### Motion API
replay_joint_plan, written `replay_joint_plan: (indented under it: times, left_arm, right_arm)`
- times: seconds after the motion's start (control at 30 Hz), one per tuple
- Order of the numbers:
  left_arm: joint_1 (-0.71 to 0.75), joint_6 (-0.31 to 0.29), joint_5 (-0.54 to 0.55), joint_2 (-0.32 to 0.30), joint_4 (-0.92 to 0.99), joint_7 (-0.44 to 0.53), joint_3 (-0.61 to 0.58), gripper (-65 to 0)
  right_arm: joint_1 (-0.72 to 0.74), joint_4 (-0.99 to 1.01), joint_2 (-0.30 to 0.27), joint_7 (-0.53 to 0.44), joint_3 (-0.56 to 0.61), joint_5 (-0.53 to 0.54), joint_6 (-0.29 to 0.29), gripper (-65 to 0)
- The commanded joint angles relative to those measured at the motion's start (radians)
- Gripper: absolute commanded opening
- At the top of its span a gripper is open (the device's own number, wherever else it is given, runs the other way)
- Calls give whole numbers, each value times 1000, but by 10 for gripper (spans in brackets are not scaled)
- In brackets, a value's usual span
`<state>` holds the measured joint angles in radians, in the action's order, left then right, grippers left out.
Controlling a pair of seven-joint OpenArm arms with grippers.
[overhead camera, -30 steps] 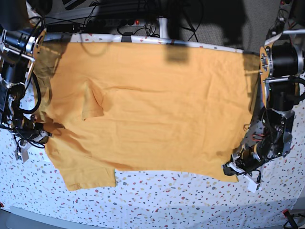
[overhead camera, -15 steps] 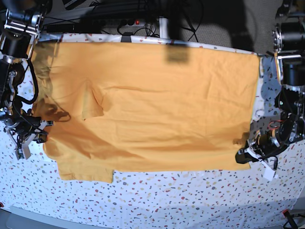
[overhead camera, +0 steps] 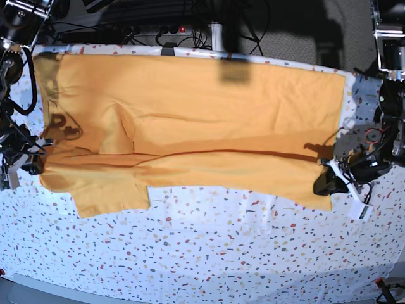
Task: Fold the T-shirt properly
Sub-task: 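Lift the hem edge with both grippers and fold it toward the collar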
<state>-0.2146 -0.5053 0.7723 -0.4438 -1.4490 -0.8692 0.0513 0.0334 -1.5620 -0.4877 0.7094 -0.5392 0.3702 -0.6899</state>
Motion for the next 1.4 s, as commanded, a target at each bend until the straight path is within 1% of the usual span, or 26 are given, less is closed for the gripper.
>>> replay_joint_plan:
  times: [0.0, 0.1, 0.23, 0.33, 0.47, 0.53, 0.7, 0.87, 1.0, 1.03, 1.1, 1.13, 1.2, 1.23, 1.27, 1.3, 1.33, 1.37]
  left_arm:
    - [-15, -4, 11, -17, -18, 16, 7, -650]
    - [7, -4, -18, -17, -18, 5, 7, -650]
    - [45, -4, -49, -17, -19, 6, 7, -650]
    - [66, -4, -64, -17, -18, 6, 7, -650]
    - [73, -4, -128, -17, -19, 6, 7, -650]
    - [73, -4, -130, -17, -19, 6, 7, -650]
    - [73, -4, -129, -17, -18, 10, 7, -650]
    - [74, -4, -129, -17, -19, 5, 7, -650]
    - [77, -4, -128, -17, -19, 5, 7, -650]
    - [79, -4, -129, -17, -19, 5, 7, -650]
    - [85, -4, -126, -17, -19, 5, 7, -650]
    - [88, -4, -126, -17, -18, 5, 7, -650]
    - [96, -4, -126, -17, -19, 5, 7, -508]
    - [101, -4, -126, -17, -19, 5, 7, -434]
    - [106, -3, -126, -17, -19, 5, 7, -375]
    - [109, -3, -126, -17, -19, 5, 7, -338]
    - [112, -3, -126, -17, -19, 6, 7, -321]
    - [113, -3, -126, -17, -18, 5, 7, -319]
  right_arm:
    - [7, -21, -22, -18, -19, 8, -8, -650]
    - [-25, -21, -22, -16, -44, 9, -8, -650]
    - [-60, -21, -22, 6, -44, 8, -8, -650]
    - [-71, -21, -22, 39, -44, 3, -8, -650]
    - [-70, -21, -22, 73, -44, 0, -8, -650]
    - [-70, -21, -23, 82, -44, -2, -8, -650]
    - [-70, -21, -27, 85, -44, -61, -8, -650]
    - [-70, -21, -27, 120, -44, -59, -8, -650]
    - [-70, -21, -27, 130, -44, -44, -8, -650]
    - [-70, -21, -27, 130, -44, -45, -8, -632]
    - [-70, -21, -27, 122, -44, -44, -8, -468]
    - [-70, -21, -27, 117, -44, -43, -8, -399]
    - [-70, -21, -27, 115, -44, -21, -8, -291]
    - [-69, -21, -27, 115, -44, -6, -8, -258]
    - [-69, -21, -27, 115, -44, 9, -8, -243]
    - [-67, -21, -27, 115, -44, 18, -8, -243]
    - [-63, -21, -27, 121, -44, 29, -8, -243]
    - [-58, -21, -27, 122, -44, 37, -8, -243]
